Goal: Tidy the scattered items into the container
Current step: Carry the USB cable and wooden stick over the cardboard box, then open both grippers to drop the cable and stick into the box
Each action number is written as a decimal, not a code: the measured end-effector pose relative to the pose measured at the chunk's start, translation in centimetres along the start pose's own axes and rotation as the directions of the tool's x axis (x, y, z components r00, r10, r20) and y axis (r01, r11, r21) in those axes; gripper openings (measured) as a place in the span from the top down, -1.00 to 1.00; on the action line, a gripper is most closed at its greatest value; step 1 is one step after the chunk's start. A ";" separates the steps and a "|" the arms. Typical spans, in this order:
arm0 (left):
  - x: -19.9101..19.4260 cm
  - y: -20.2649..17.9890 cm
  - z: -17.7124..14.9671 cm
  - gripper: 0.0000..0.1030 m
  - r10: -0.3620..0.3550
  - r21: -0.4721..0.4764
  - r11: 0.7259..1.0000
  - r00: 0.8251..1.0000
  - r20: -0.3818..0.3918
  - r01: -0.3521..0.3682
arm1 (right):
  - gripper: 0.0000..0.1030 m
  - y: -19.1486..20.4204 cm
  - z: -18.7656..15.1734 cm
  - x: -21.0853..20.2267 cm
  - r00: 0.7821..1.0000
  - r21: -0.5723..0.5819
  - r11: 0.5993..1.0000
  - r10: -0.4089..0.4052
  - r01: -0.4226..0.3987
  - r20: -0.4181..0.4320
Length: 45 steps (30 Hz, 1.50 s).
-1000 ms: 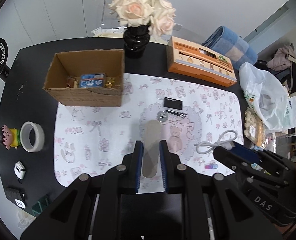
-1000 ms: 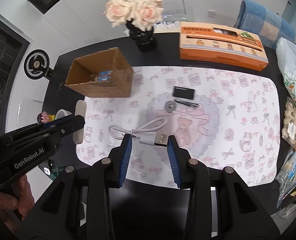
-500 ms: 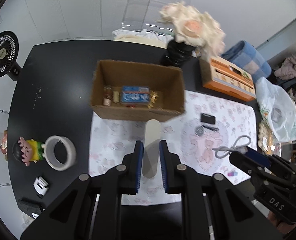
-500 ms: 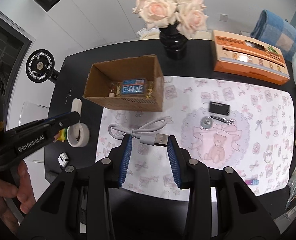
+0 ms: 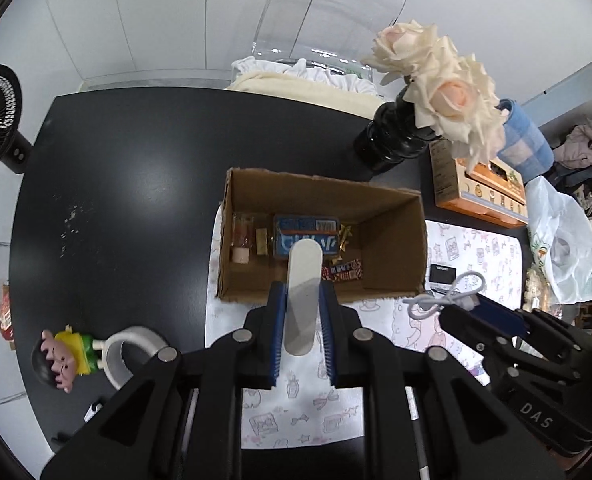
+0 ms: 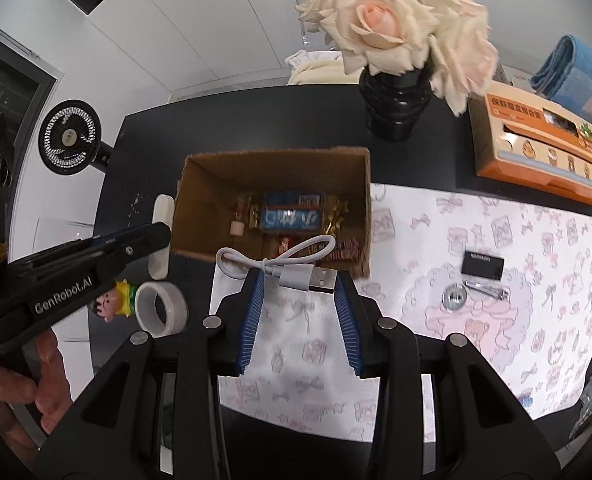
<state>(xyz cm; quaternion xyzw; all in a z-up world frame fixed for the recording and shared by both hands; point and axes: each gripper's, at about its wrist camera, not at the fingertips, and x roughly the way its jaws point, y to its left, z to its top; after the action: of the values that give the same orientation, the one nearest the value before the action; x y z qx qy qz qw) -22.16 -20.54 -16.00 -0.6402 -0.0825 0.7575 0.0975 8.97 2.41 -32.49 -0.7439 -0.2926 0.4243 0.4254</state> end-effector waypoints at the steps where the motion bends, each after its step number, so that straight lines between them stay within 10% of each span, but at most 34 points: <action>1: 0.2 0.1 0.3 0.67 -0.003 0.002 1.000 1.000 -0.002 0.003 | 0.27 0.1 0.4 0.3 1.000 0.000 1.000 -0.001 0.001 0.000; 40: 0.5 -1.1 3.3 0.66 0.037 0.113 0.993 0.999 0.037 -0.041 | 0.24 0.9 3.7 1.5 0.998 -0.033 0.999 -0.039 0.040 0.039; 42: 0.3 -1.5 3.3 0.57 0.070 0.138 0.988 0.996 0.052 -0.076 | 0.22 0.8 3.8 1.5 0.998 -0.027 0.998 -0.059 0.060 0.038; 44: 0.1 -1.5 3.3 -0.27 0.070 0.133 0.988 0.996 0.055 -0.076 | 0.12 0.5 3.8 1.4 0.997 -0.017 0.998 -0.064 0.064 0.035; 45: 0.0 -1.4 3.3 -0.35 0.073 0.127 0.989 0.995 0.062 -0.080 | 0.03 0.4 3.8 1.3 0.997 -0.011 0.998 -0.066 0.067 0.034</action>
<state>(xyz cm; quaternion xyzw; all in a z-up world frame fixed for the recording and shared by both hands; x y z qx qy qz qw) -25.38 -19.19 -15.08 -0.6134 -0.0114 0.7824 0.1071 6.32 4.73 -34.40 -0.7292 -0.3268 0.4205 0.4296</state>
